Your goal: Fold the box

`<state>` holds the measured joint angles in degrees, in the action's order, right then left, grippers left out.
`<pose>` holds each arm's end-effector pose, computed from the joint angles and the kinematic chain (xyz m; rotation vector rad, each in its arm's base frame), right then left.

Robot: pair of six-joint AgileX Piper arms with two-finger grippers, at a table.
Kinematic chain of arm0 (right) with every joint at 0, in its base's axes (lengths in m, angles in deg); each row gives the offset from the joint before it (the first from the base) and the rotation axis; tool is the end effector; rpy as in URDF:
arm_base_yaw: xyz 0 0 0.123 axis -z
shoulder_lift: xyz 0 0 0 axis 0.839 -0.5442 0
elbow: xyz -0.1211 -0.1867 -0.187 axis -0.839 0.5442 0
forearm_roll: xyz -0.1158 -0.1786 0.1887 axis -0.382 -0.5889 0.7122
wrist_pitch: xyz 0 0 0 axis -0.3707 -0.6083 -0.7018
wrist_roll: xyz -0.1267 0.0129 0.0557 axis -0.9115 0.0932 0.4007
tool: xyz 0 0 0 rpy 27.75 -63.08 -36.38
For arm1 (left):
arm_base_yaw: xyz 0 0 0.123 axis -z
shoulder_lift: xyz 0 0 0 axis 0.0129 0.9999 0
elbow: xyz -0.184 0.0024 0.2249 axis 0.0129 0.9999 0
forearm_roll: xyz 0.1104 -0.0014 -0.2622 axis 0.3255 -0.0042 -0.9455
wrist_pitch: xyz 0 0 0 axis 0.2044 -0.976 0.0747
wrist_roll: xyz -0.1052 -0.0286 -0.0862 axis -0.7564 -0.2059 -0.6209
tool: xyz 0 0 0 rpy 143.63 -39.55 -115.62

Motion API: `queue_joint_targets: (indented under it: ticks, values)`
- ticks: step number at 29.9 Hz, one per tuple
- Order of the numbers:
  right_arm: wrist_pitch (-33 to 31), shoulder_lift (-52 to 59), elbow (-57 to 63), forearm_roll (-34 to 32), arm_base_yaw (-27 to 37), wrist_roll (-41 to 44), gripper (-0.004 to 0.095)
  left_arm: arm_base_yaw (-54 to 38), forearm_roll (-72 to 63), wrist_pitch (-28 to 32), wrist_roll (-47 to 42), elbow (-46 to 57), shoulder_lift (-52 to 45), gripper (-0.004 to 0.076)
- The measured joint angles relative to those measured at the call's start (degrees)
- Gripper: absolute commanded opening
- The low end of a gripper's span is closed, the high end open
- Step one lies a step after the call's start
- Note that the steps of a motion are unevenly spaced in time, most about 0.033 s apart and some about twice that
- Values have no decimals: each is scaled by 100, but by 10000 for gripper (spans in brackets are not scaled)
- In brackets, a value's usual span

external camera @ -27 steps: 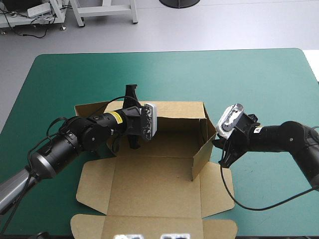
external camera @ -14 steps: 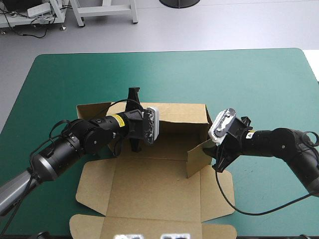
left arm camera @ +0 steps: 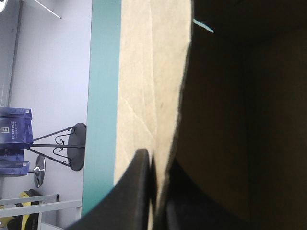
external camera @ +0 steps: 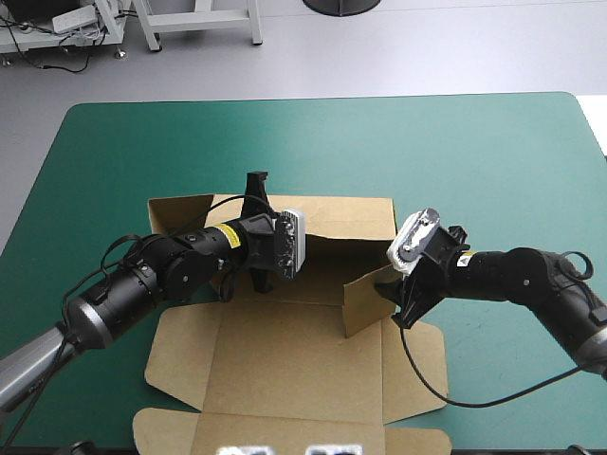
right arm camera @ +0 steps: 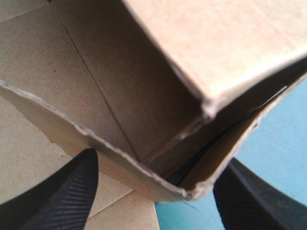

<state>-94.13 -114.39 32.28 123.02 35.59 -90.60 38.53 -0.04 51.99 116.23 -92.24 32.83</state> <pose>0.2543 0.1532 0.2682 -1.1043 2.0701 0.3923 0.2804 -0.2419 0.3057 1.6422 1.2814 0.1725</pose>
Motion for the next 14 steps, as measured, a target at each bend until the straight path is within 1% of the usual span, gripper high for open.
queue_joint_targets:
  ticks: [6, 14]
  values:
    - [404, -170, 50, 110, -122, 22, 633, 21, -47, 55, -38, 0, 91, 17]
    - [792, -188, 55, 138, -122, 376, 628, 158, -91, 261, -197, -48, 297, 17]
